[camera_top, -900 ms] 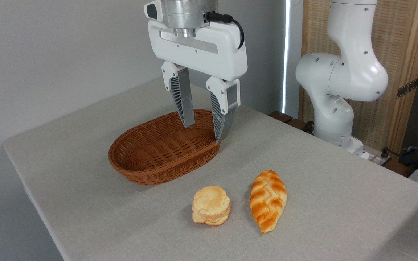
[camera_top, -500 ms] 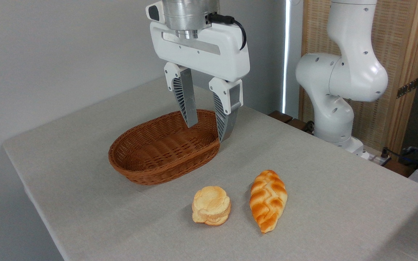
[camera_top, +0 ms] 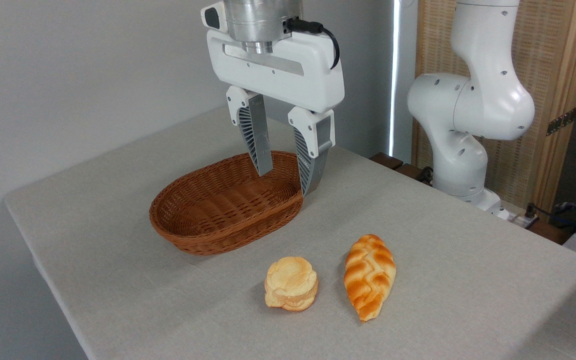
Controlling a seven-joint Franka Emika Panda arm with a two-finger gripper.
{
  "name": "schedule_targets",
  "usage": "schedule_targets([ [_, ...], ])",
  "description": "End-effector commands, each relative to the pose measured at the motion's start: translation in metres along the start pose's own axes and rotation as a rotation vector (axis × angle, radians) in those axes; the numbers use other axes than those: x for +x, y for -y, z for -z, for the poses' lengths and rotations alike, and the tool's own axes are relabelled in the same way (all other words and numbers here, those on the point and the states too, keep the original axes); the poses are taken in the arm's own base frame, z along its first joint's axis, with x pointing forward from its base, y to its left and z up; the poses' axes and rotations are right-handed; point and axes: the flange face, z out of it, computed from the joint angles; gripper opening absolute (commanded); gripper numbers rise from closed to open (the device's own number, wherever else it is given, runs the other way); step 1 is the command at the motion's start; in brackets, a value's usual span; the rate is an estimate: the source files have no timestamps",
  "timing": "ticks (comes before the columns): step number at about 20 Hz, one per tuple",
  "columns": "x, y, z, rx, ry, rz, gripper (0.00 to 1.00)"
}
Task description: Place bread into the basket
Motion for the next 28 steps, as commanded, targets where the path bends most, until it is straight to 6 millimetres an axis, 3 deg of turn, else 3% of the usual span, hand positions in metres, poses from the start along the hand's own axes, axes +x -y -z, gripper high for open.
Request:
schedule_targets([
  [1,-0.0038,-0.0008,0.0026,-0.018,-0.002,-0.015,1.00],
  [28,-0.0095,-0.0036,0.0043,-0.033,0.009,-0.015,1.00],
])
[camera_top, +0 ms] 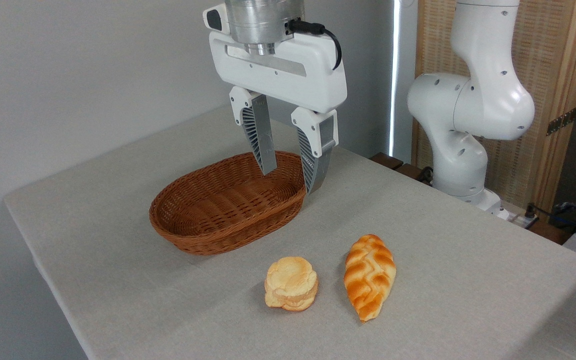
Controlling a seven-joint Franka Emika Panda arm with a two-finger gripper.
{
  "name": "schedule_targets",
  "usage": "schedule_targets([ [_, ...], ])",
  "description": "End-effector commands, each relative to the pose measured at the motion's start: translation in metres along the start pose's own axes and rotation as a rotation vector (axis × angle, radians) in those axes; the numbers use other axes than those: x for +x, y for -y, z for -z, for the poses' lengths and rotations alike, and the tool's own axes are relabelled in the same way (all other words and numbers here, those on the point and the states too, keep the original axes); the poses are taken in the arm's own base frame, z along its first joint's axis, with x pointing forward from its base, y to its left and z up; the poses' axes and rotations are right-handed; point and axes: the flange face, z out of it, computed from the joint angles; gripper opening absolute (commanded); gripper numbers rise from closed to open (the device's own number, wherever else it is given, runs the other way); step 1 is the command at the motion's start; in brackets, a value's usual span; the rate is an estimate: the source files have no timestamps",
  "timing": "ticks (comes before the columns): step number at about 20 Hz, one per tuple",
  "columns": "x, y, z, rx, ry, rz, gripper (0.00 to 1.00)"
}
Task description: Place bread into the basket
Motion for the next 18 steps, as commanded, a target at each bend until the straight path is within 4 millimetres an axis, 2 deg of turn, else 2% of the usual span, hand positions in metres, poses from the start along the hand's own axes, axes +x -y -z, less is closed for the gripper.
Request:
schedule_targets([
  [1,-0.008,-0.001,0.004,-0.015,-0.009,-0.014,1.00],
  [7,-0.007,0.000,-0.018,-0.014,0.000,-0.014,1.00],
  [11,-0.006,0.010,-0.055,0.023,-0.026,-0.053,1.00],
  [14,-0.008,0.011,-0.073,0.006,-0.008,-0.077,1.00],
  [18,-0.012,0.009,-0.114,-0.015,0.015,-0.075,1.00],
])
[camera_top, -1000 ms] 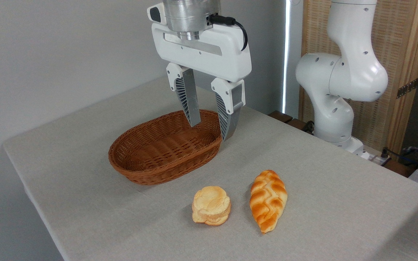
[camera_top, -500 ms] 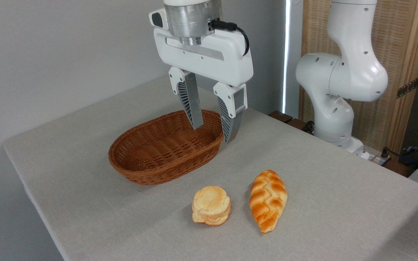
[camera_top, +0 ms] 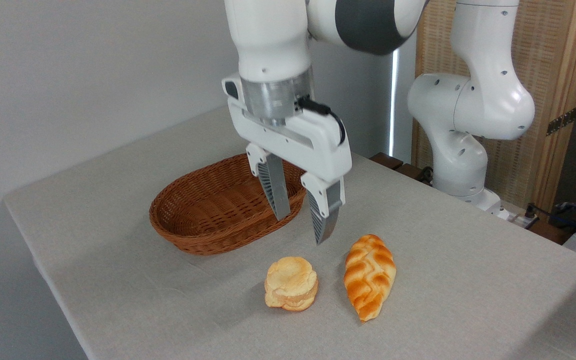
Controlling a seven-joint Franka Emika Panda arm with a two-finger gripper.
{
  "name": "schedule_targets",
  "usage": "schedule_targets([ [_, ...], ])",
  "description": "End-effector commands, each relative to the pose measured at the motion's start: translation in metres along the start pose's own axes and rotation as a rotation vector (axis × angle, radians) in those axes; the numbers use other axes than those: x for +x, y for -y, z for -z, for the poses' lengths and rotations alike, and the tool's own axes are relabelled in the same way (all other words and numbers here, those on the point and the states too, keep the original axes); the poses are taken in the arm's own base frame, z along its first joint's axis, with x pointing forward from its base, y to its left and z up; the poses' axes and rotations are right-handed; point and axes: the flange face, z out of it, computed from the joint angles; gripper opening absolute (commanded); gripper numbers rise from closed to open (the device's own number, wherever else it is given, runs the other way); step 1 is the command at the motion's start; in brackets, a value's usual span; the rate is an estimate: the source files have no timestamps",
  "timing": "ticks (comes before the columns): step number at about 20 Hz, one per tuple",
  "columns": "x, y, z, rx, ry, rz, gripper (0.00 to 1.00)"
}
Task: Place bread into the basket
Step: 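Move the open gripper over the round bun and lower onto it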
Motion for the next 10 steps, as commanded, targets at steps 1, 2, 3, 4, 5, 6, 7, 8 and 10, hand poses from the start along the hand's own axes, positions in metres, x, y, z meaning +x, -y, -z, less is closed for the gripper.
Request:
schedule_targets([
  [1,-0.006,0.001,-0.032,0.015,-0.012,-0.012,1.00],
  [2,-0.006,0.002,-0.041,0.026,-0.021,-0.011,1.00],
  [3,-0.006,0.002,-0.051,0.036,-0.028,-0.010,1.00],
  [4,-0.006,0.002,-0.059,0.048,-0.038,-0.011,1.00],
  [5,-0.006,0.003,-0.065,0.063,-0.050,-0.010,1.00],
  [6,-0.006,0.004,-0.072,0.071,-0.056,-0.008,1.00],
  [7,-0.005,0.006,-0.078,0.072,-0.057,-0.008,1.00],
  [8,-0.004,0.008,-0.085,0.062,-0.050,-0.007,1.00],
  [10,0.000,0.009,-0.092,0.060,-0.048,-0.010,1.00],
])
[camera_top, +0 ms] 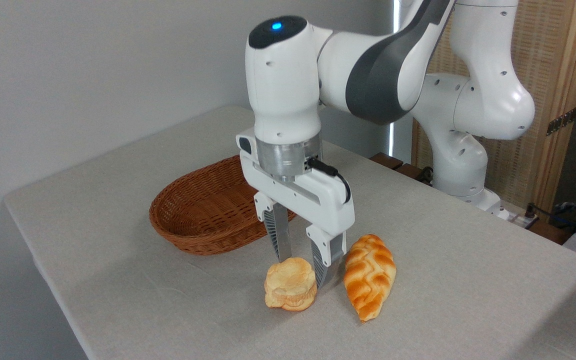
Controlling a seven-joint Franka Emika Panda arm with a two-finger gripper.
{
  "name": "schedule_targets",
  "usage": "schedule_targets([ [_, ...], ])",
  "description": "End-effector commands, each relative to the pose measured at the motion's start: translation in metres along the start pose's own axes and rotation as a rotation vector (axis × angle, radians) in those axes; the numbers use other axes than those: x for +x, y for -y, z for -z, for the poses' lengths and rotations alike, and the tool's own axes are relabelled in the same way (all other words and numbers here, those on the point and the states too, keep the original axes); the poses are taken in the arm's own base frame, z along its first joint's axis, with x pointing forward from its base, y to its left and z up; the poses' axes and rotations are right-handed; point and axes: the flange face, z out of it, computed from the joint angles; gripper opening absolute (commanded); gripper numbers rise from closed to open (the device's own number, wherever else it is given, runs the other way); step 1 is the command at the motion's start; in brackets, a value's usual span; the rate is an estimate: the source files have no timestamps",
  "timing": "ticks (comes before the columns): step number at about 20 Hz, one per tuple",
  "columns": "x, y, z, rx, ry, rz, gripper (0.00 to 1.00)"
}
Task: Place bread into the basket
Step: 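Move the open gripper over the round bun and lower onto it, then close the gripper on the round bun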
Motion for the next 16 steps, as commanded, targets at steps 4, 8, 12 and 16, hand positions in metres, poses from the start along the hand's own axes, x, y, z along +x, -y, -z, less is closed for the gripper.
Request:
schedule_targets([
  [4,0.002,0.007,-0.014,0.014,-0.012,-0.016,1.00],
  [8,0.008,0.006,-0.025,0.005,-0.005,-0.025,0.98],
  [12,0.011,0.008,-0.023,0.019,-0.028,-0.022,0.32],
  [16,0.013,0.006,-0.024,0.018,-0.027,-0.026,0.28],
])
